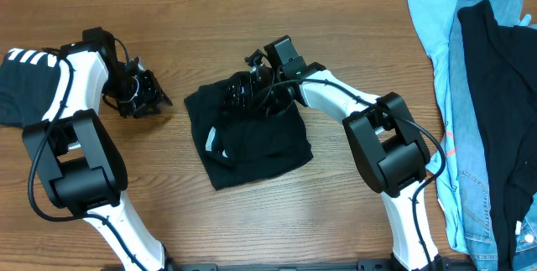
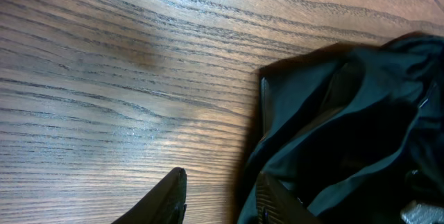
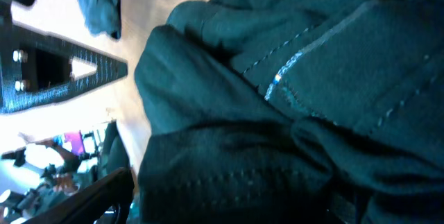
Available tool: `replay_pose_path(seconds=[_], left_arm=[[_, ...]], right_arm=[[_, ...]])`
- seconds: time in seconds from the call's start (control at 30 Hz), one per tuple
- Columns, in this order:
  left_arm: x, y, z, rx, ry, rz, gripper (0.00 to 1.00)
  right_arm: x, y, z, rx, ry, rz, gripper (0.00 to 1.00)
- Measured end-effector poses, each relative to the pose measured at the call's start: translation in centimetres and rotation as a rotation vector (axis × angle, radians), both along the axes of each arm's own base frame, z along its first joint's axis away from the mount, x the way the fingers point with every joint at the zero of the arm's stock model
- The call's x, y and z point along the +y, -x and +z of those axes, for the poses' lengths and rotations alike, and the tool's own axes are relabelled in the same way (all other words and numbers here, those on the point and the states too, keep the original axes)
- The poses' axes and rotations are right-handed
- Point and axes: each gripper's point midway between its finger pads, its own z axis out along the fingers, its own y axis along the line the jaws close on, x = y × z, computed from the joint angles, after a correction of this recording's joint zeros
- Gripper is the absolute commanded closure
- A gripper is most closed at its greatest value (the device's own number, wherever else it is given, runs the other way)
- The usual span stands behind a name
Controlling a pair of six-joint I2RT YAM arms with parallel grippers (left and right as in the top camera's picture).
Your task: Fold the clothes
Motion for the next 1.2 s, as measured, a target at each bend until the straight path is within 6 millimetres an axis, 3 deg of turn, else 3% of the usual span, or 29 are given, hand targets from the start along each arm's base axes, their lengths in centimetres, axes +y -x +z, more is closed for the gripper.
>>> replay_pose_path(seconds=[0.13, 0.2, 0.33, 0.4, 0.47, 0.53, 0.6, 0.63, 0.73, 0.87, 1.1, 1.2], left_arm=[[0.0, 0.0, 0.0, 0.0, 0.0, 0.0, 0.63], [0.0, 0.0, 0.0, 0.0, 0.0, 0.0, 0.62], [0.0, 0.0, 0.0, 0.0, -0.003, 0.0, 0.62], [0.2, 0.0, -0.1, 0.002, -0.012, -0.001, 0.61], [0.3, 0.1, -0.1, 0.004, -0.019, -0.001, 0.61], [0.3, 0.1, -0.2, 0.005, -0.022, -0.001, 0.61], [0.4, 0.1, -0.2, 0.006, -0.023, -0.001, 0.54], [0.4, 0.1, -0.2, 0.006, -0.025, -0.002, 0.44], [0.4, 0.2, -0.2, 0.009, -0.024, -0.004, 0.43], [0.4, 0.2, -0.2, 0.009, -0.024, -0.004, 0.42], [0.3, 0.4, -0.2, 0.016, -0.022, -0.005, 0.42], [0.3, 0.4, -0.2, 0.016, -0.023, -0.005, 0.41]], right_arm=[[-0.1, 1.5, 0.4, 0.017, -0.013, 0.073, 0.11], [-0.8, 1.8, 1.7, 0.003, -0.009, 0.09, 0.1], [-1.4, 1.7, 11.6, -0.193, -0.112, 0.114, 0.08], [-1.1, 2.7, 14.3, -0.237, -0.147, 0.139, 0.07], [-0.4, 3.6, 13.4, -0.232, -0.145, 0.164, 0.07], [1.0, 4.9, 11.3, -0.228, -0.145, 0.204, 0.07], [2.9, 6.4, 8.7, -0.208, -0.141, 0.253, 0.07], [4.1, 6.9, 7.6, -0.214, -0.149, 0.278, 0.06], [6.2, 8.5, 4.0, -0.197, -0.14, 0.327, 0.03], [6.2, 8.8, 1.0, -0.142, -0.139, 0.34, 0.02], [6.0, 10.5, 1.9, -0.06, -0.219, 0.401, 0.0], [4.2, 9.3, 4.1, -0.057, -0.152, 0.337, 0.0]])
